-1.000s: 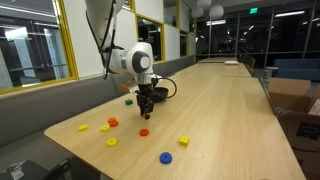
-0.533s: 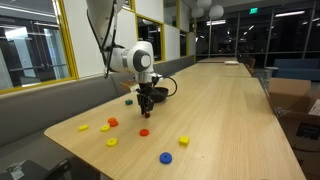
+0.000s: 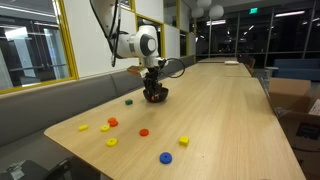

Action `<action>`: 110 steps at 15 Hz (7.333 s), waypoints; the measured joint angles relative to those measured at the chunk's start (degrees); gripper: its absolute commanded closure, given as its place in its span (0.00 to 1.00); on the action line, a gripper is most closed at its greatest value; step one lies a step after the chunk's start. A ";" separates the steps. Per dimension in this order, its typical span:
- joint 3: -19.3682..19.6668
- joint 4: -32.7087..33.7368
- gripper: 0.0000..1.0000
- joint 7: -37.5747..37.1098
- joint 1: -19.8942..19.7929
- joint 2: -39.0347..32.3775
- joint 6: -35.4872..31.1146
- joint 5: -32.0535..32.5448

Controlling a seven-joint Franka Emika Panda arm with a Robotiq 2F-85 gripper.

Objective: Pick up the orange objects from the table and put them in the bowl

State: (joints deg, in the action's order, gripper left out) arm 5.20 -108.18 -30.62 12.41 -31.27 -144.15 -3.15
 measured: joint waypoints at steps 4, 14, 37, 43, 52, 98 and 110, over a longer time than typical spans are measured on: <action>-0.65 8.32 0.75 4.97 -1.24 -0.91 7.37 0.55; -6.18 34.73 0.75 20.90 -6.26 -15.06 25.96 0.41; -8.58 64.04 0.00 27.49 -8.49 -31.69 52.84 -1.03; -10.99 56.87 0.00 35.59 -12.46 -25.93 67.90 -4.16; -14.18 33.41 0.00 39.90 -11.86 -21.47 66.95 -8.63; -12.53 -21.21 0.00 22.59 3.48 7.38 -2.59 4.56; -12.37 -25.95 0.00 22.51 1.31 7.34 -13.15 4.52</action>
State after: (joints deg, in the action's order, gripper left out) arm -7.17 -134.13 -8.10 13.71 -23.92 -157.30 1.38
